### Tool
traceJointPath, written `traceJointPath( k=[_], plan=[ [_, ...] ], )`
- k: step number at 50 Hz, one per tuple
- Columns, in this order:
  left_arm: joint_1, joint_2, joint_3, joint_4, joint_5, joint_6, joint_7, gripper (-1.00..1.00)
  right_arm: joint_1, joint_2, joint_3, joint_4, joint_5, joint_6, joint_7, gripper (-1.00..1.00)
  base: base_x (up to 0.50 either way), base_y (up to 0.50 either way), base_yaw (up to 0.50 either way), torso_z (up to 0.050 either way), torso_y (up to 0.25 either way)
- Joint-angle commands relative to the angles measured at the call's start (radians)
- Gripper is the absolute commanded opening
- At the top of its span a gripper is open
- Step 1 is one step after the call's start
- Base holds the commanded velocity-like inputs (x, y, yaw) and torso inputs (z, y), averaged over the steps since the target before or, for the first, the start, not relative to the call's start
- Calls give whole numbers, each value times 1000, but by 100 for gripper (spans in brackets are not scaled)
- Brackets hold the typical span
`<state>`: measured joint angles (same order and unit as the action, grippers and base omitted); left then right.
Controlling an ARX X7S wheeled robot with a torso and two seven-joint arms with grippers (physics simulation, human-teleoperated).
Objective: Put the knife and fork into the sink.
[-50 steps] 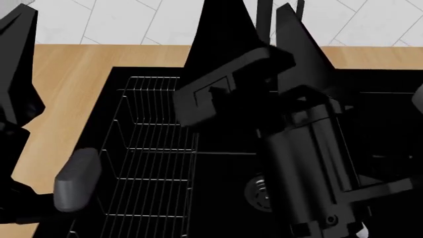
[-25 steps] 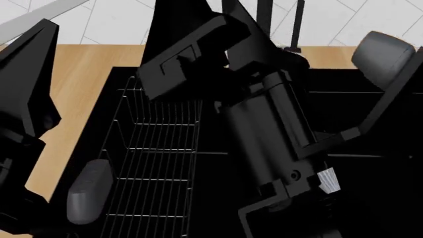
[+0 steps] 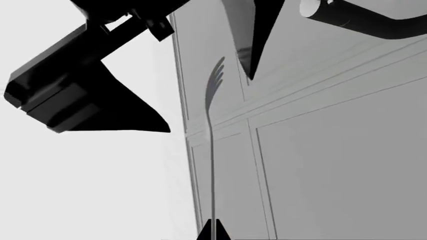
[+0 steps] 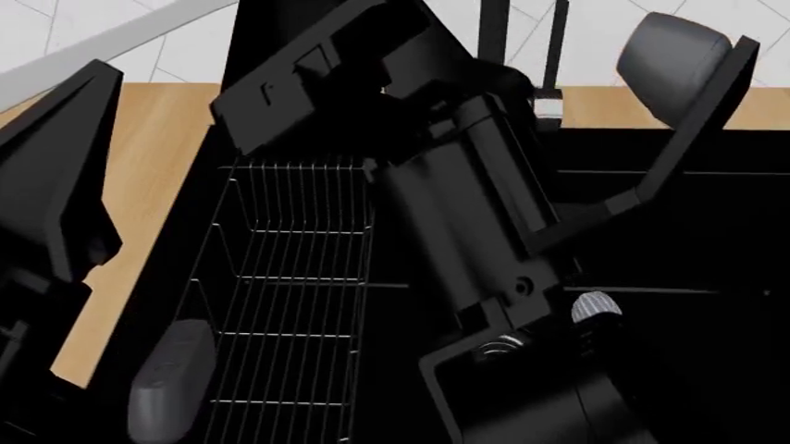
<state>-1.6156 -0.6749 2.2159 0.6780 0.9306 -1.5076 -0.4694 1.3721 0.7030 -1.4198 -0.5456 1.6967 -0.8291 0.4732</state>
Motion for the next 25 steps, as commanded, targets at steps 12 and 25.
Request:
traceJointPath(
  k=[12, 25],
  plan=[
    [8, -17, -20, 17, 124, -25, 79, -100, 4, -27, 46, 17, -2, 18, -28, 100, 0, 0, 0, 0, 0],
    [21, -16, -27, 19, 197, -23, 125, -100, -11, -38, 60, 35, 38, 28, -66, 100, 0, 0, 0, 0, 0]
  ],
)
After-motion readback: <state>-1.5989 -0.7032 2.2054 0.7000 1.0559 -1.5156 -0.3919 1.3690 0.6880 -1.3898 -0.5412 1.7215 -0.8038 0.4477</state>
